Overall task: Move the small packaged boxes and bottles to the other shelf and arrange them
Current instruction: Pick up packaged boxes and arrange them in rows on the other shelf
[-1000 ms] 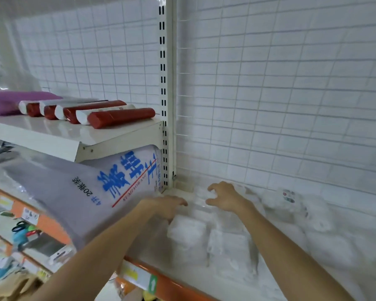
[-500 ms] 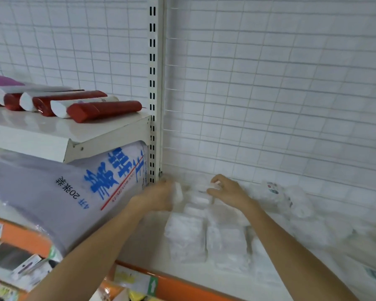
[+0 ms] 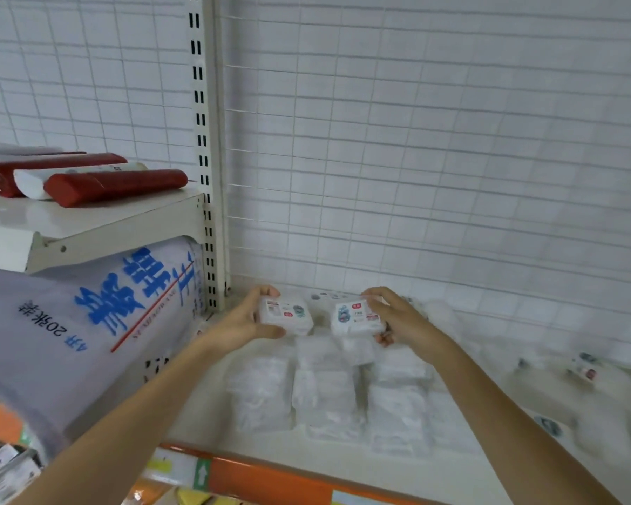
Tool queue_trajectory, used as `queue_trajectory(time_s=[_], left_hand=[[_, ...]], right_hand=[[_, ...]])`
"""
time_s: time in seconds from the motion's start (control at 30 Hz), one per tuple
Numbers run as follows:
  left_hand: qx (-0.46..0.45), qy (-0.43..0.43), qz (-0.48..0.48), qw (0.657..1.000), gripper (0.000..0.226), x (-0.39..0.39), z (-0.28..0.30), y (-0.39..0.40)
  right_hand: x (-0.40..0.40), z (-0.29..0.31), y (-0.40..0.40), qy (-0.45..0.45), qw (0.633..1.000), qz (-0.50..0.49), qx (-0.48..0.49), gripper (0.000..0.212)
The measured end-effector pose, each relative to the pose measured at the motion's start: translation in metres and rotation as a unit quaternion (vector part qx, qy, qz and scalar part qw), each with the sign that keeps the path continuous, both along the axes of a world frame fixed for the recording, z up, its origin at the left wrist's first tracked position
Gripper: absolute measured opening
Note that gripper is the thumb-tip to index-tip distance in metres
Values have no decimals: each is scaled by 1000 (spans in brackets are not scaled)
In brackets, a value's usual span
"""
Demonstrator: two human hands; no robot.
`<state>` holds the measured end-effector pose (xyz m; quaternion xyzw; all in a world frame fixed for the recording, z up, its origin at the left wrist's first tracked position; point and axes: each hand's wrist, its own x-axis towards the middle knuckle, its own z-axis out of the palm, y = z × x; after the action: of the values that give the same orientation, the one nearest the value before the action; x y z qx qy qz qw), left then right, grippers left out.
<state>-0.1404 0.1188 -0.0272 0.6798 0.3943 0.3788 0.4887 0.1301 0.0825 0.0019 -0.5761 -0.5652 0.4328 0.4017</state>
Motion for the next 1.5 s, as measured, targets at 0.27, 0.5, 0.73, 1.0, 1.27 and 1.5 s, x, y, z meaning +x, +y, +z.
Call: queue_trajectory(time_s=[0.27, 0.5, 0.73, 1.0, 1.27, 1.5], left_hand=[[101, 143, 43, 984, 45, 14, 6, -20], [140, 309, 29, 940, 100, 32, 0, -38], [175, 280, -29, 943, 57, 36, 7, -48], [189, 248, -34, 949, 45, 38, 23, -27], [93, 286, -81, 950, 30, 60, 31, -8], [-7, 269, -123, 955, 32, 61, 30, 2]], right_hand=[[28, 2, -25, -65, 995, 75, -18, 56], [39, -7, -24, -136, 989, 47, 27, 55], [48, -21, -26, -101, 994, 19, 28, 61], [56, -25, -34, -79, 996, 22, 39, 53], [64, -29, -38, -69, 997, 5, 43, 58], [72, -23, -50, -83, 995, -23, 44, 62]])
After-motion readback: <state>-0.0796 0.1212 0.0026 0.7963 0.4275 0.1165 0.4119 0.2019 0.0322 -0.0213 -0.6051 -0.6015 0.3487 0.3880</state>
